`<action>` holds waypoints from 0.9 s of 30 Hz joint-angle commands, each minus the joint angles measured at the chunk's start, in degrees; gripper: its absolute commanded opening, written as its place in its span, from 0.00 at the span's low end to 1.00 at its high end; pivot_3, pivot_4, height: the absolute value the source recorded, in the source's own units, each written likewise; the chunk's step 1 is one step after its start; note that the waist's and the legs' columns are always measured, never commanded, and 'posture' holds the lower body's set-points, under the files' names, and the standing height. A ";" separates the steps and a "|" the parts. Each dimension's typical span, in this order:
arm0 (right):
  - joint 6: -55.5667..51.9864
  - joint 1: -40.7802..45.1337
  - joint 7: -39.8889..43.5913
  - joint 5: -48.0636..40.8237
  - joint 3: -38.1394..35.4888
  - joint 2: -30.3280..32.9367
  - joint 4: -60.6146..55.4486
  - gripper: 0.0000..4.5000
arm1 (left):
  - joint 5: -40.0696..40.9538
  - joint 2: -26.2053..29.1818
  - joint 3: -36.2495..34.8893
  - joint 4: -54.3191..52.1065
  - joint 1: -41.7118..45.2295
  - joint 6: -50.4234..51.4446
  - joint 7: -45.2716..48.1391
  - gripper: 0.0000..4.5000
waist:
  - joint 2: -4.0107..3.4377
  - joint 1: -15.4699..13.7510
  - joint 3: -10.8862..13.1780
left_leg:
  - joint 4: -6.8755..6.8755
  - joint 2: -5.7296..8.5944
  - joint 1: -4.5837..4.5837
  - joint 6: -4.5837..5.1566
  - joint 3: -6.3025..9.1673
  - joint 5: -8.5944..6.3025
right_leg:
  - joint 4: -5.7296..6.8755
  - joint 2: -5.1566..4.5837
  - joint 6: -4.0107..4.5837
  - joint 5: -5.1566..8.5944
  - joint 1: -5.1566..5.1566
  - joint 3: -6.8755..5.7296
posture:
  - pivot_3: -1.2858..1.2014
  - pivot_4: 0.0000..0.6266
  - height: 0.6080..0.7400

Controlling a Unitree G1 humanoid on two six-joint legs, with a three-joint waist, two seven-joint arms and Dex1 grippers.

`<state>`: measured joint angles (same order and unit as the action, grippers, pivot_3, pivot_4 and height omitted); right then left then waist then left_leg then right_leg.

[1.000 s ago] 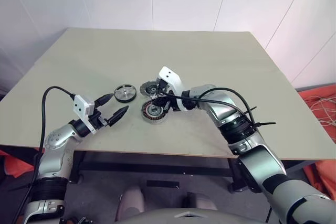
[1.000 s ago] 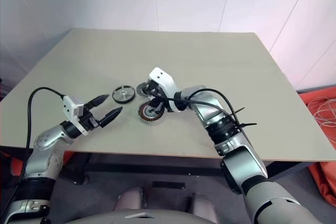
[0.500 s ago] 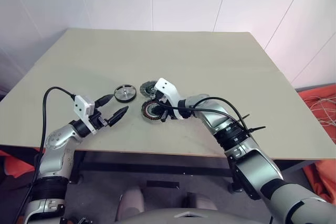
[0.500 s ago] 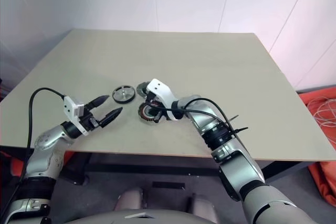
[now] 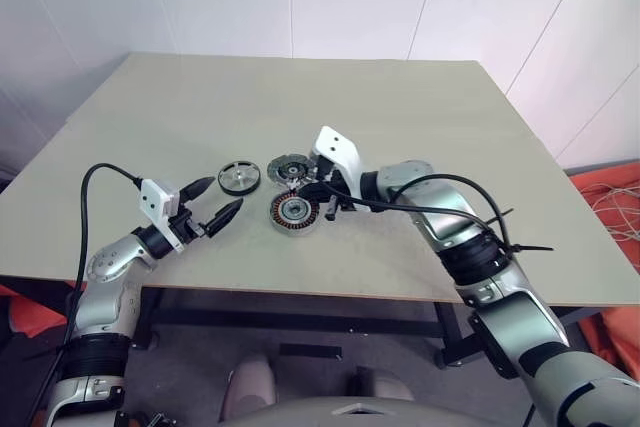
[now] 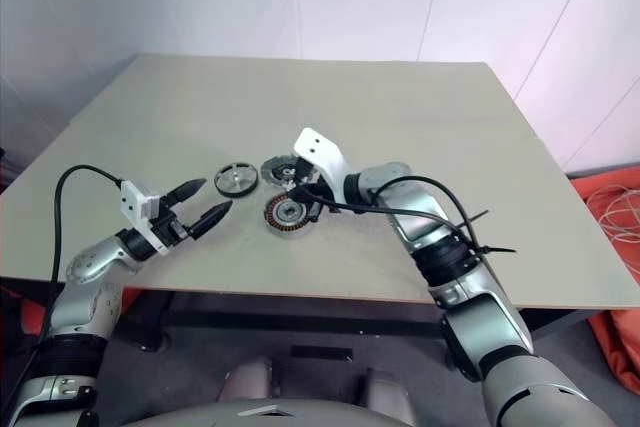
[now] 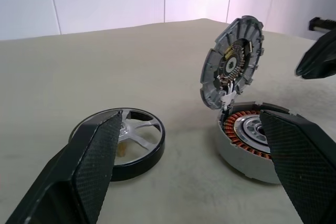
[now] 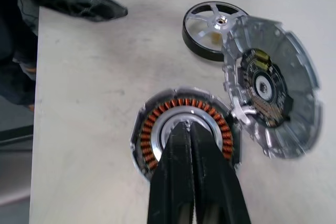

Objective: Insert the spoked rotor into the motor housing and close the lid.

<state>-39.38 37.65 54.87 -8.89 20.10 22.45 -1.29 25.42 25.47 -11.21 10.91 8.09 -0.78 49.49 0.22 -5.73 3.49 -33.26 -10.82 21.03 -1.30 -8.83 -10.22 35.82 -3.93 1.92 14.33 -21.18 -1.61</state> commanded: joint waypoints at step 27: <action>0.81 -3.90 7.64 -6.60 -3.60 16.22 -12.55 0.98 | -31.39 23.32 29.85 12.04 32.83 6.68 22.61 1.00 | -0.03 -0.21 0.02 | -0.03 0.03 -0.02 -0.01 0.03 0.01 | 0.05 -0.01 0.01 0.00 0.00 0.00 | 0.52 0.00 1.00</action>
<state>-39.40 33.32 62.03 -14.64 18.01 38.00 -11.56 -3.63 47.38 17.35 21.74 38.60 7.71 70.08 0.19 -5.94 3.51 -33.30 -10.79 21.03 -1.31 -8.80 -10.21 35.86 -3.94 1.94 14.33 -21.20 -1.60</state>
